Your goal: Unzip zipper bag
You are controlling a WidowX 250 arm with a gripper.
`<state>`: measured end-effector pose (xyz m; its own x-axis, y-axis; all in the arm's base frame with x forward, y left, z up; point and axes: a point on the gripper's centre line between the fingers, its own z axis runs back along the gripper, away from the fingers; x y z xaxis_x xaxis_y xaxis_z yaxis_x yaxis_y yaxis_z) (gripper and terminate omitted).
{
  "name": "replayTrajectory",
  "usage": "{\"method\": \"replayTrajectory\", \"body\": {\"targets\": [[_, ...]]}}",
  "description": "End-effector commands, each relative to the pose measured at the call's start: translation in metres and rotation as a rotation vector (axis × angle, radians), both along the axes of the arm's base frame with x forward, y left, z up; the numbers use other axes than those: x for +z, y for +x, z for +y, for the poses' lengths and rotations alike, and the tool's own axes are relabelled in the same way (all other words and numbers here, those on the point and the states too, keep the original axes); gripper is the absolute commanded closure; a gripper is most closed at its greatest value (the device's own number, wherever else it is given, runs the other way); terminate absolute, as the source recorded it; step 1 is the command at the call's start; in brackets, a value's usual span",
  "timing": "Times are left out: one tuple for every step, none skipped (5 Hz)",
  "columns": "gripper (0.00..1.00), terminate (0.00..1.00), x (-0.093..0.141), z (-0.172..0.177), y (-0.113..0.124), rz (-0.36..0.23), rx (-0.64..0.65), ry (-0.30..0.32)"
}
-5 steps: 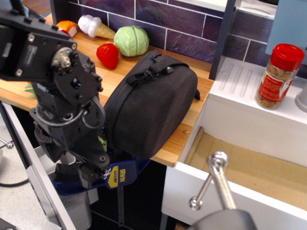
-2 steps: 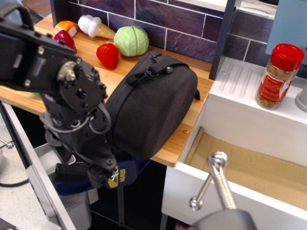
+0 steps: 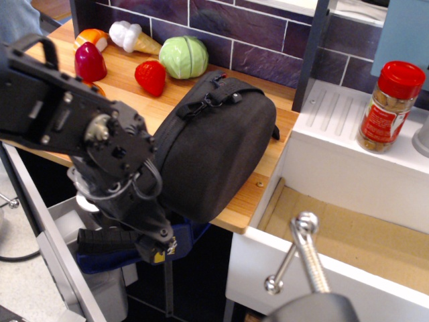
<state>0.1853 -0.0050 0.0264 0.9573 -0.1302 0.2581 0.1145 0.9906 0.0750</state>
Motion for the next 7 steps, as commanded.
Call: {"method": "replayTrajectory", "body": {"targets": [[0.00,0.00,0.012,-0.003,0.025,-0.079,0.021,-0.012],[0.00,0.00,0.013,-0.006,0.038,-0.078,0.032,-0.008],[0.00,0.00,0.013,-0.004,0.041,-0.074,0.024,-0.007],[1.00,0.00,0.013,-0.004,0.037,-0.073,0.021,-0.013],[1.00,0.00,0.022,-0.002,0.036,-0.069,0.018,-0.042],[1.00,0.00,0.047,0.002,0.030,-0.022,0.001,-0.096],[1.00,0.00,0.076,0.002,0.026,0.035,0.002,-0.171]]}}
